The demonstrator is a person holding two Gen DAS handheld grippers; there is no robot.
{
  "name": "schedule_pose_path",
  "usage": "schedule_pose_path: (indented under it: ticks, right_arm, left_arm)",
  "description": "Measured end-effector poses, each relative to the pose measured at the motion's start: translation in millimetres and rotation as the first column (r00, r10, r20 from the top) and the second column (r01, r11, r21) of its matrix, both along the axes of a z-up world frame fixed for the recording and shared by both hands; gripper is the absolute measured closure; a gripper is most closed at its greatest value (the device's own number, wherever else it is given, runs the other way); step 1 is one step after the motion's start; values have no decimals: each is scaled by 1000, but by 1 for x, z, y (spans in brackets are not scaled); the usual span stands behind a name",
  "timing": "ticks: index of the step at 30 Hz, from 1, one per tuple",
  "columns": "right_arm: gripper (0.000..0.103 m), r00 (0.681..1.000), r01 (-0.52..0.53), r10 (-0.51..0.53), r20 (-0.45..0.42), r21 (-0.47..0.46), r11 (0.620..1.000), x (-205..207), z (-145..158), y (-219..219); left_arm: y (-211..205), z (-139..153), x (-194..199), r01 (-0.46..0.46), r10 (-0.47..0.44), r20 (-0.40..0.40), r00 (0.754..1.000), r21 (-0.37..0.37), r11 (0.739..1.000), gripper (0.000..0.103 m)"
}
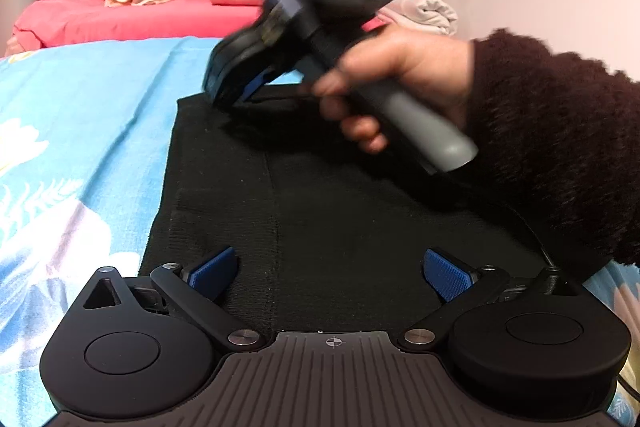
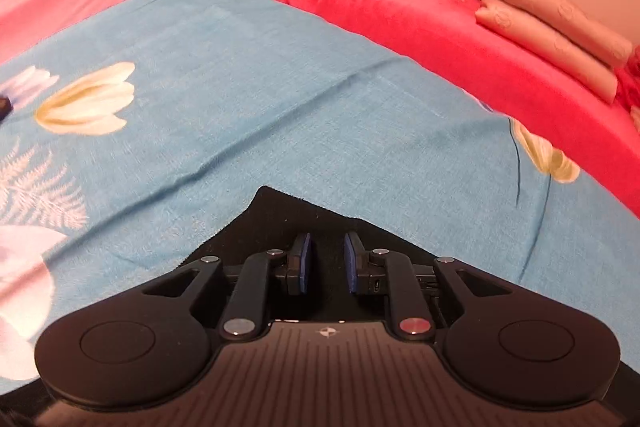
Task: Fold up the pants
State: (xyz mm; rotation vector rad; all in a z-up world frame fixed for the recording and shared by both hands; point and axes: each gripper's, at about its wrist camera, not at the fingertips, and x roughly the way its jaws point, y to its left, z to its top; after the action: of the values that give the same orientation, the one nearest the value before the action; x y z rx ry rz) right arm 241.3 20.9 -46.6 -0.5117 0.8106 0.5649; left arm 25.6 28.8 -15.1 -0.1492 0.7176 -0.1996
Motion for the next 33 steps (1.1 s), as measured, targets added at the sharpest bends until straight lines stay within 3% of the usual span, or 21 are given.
schedule_pose_path:
  ticks: [1, 3, 4, 5, 9, 11, 17, 25, 28, 33]
  right_arm:
    - [80, 1000, 6, -6, -6, 19, 1000, 0, 7, -7]
    - [67, 1000, 26, -26, -3, 47, 999, -7, 26, -23]
    - [53, 999, 40, -39, -17, 38, 998, -11, 32, -31]
    - [47, 998, 42, -41, -48, 22, 999, -14, 35, -37]
    - [47, 995, 19, -25, -97, -59, 998, -29, 17, -46]
    - [33, 997, 48, -50, -64, -25, 999, -25, 6, -45]
    - [33, 987, 157, -153, -54, 75, 985, -24, 35, -57]
    - [31, 972, 231, -235, 29, 100, 968, -99, 87, -137]
    - [31, 962, 268, -271, 35, 72, 961, -134, 89, -167]
    - [21, 976, 208, -204, -80, 40, 977, -201, 67, -194]
  left_arm:
    - [1, 0, 0, 0, 0, 1, 1000, -4, 1000, 0]
    - [2, 0, 0, 0, 0, 2, 1000, -6, 1000, 0]
    - [2, 0, 0, 0, 0, 2, 1000, -5, 1000, 0]
    - [1, 0, 1, 2, -2, 2, 1000, -3, 1000, 0]
    - [0, 0, 1, 3, -3, 0, 1000, 6, 1000, 0]
    - [-1, 0, 1, 2, -2, -1, 1000, 10, 1000, 0]
    - [-3, 0, 2, 3, -2, -4, 1000, 23, 1000, 0]
    - [-4, 0, 1, 1, -1, -8, 1000, 25, 1000, 0]
    - [-5, 1, 2, 1, 0, -12, 1000, 34, 999, 0]
    - [-9, 2, 3, -6, 7, -24, 1000, 56, 998, 0]
